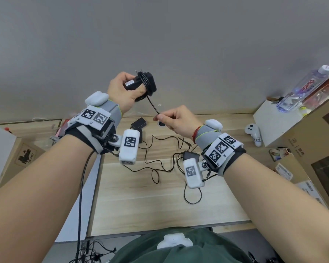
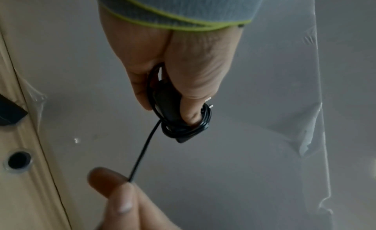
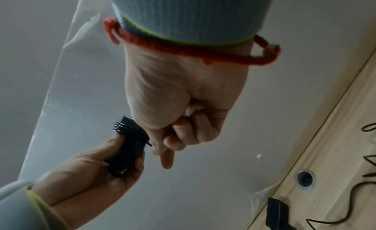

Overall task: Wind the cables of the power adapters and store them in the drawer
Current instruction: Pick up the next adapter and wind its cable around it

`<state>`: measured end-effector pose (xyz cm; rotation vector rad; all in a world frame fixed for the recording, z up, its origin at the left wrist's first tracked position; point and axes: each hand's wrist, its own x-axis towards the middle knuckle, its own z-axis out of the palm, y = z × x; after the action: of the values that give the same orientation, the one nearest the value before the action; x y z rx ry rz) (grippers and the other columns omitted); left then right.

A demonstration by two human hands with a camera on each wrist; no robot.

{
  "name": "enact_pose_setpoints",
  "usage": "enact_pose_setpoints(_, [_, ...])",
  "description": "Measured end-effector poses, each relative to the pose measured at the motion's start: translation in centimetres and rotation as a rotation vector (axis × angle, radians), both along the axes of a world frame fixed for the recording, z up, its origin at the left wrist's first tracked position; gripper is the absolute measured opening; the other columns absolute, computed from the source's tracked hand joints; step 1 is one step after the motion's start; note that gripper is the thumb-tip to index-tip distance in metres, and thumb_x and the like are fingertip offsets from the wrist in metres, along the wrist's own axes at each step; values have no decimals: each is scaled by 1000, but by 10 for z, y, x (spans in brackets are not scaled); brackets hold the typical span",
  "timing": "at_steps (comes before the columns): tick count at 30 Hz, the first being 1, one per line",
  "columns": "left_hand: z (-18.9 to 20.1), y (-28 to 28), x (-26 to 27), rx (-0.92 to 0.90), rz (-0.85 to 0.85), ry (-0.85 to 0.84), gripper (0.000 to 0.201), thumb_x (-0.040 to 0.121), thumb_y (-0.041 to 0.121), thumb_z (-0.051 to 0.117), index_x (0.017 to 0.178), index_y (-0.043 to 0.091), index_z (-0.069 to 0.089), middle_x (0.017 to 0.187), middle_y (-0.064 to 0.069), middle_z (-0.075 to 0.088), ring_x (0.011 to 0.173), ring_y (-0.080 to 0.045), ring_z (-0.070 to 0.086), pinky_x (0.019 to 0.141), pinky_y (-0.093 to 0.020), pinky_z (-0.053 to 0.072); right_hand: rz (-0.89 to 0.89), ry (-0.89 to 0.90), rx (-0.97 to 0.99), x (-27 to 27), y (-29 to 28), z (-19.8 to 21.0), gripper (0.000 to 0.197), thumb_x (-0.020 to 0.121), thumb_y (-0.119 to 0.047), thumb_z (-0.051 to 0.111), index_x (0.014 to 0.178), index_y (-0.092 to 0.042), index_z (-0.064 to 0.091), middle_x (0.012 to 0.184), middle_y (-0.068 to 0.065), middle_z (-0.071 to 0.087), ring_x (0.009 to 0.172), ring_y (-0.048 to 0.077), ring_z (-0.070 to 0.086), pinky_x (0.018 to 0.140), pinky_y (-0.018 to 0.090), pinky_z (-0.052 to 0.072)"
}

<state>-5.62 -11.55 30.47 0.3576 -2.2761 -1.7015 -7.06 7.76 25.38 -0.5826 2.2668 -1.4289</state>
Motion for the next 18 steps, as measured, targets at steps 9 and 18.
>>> enact_pose_setpoints(9, [-24,-14,1,-342,0,-161,29,80,27,78,89,18,53,80,5,58,73,-17,56,63,-30,47,-16,-3,-269,-8,-4,37,11,93,-3,62,99,-5,71,72,10,68,59,16,65,58,23,53])
enact_pose_setpoints(18, [-14,8,9,-353,-258,-186,45,65,49,77,93,24,52,80,6,58,73,-15,54,67,-31,44,-41,147,-315,-21,-3,41,15,93,-2,61,96,-12,72,77,26,66,62,15,55,62,24,52])
